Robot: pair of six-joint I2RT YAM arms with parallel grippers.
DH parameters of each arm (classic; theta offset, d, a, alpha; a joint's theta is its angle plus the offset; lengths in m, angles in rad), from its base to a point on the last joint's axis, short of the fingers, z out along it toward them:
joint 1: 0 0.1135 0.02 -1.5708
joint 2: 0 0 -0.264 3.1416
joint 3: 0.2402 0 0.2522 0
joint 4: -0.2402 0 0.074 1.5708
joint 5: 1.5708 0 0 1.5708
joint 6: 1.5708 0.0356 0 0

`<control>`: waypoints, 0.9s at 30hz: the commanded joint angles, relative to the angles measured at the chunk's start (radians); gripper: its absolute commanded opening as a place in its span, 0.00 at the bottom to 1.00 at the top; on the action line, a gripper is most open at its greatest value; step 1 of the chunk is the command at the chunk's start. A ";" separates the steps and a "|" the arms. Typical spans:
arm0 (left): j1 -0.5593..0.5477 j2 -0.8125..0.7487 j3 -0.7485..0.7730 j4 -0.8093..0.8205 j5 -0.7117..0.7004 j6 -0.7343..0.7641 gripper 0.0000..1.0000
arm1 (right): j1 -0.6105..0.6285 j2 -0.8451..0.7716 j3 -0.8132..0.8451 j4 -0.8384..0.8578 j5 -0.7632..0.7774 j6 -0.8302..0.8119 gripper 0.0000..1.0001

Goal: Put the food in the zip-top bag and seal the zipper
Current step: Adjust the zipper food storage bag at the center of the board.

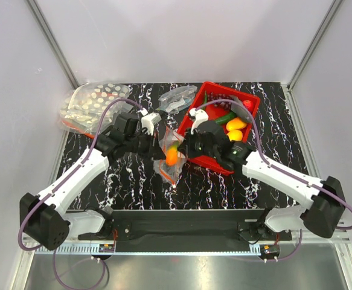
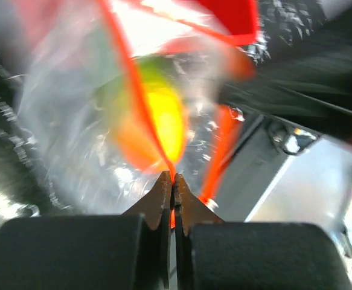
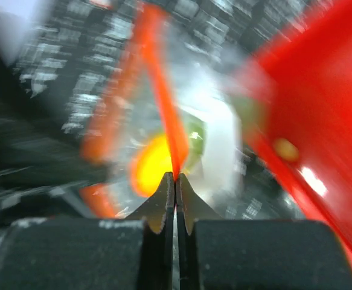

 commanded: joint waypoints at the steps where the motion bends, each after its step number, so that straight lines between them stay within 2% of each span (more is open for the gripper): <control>1: 0.007 0.011 0.077 -0.080 -0.215 0.028 0.00 | 0.053 -0.029 0.125 0.054 -0.186 -0.081 0.00; 3: 0.023 -0.020 0.067 -0.090 -0.315 -0.001 0.00 | 0.121 0.029 0.179 0.015 -0.215 -0.125 0.00; 5: 0.059 -0.079 0.046 -0.070 -0.374 -0.045 0.00 | 0.181 0.112 0.251 -0.067 -0.119 -0.153 0.00; 10: 0.211 -0.207 -0.011 -0.029 -0.383 -0.119 0.00 | 0.171 0.066 0.198 -0.071 0.174 -0.110 0.00; 11: 0.221 -0.221 -0.011 -0.030 -0.391 -0.124 0.00 | 0.151 0.066 0.206 -0.099 0.181 -0.098 0.00; 12: 0.229 -0.230 -0.002 -0.036 -0.406 -0.124 0.00 | 0.087 0.080 0.215 -0.123 0.167 -0.075 0.00; 15: 0.231 -0.221 0.041 -0.084 -0.449 -0.112 0.00 | 0.019 0.106 0.230 -0.174 0.103 -0.055 0.00; 18: 0.228 -0.164 0.081 -0.122 -0.344 -0.078 0.00 | 0.020 0.112 0.230 -0.141 0.025 -0.065 0.00; 19: 0.212 -0.126 0.105 -0.139 -0.260 -0.064 0.00 | 0.020 0.126 0.244 -0.113 -0.056 -0.076 0.00; 21: 0.173 -0.094 0.138 -0.166 -0.234 -0.052 0.00 | 0.024 0.159 0.273 -0.101 -0.144 -0.084 0.00; 23: 0.157 -0.093 0.155 -0.183 -0.274 -0.045 0.00 | 0.027 0.179 0.319 -0.108 -0.167 -0.094 0.00; 25: 0.168 -0.116 0.164 -0.188 -0.407 -0.052 0.00 | 0.022 0.201 0.342 -0.133 -0.084 -0.099 0.00; 27: 0.186 -0.147 0.162 -0.187 -0.470 -0.050 0.00 | -0.019 0.221 0.336 -0.118 -0.106 -0.096 0.00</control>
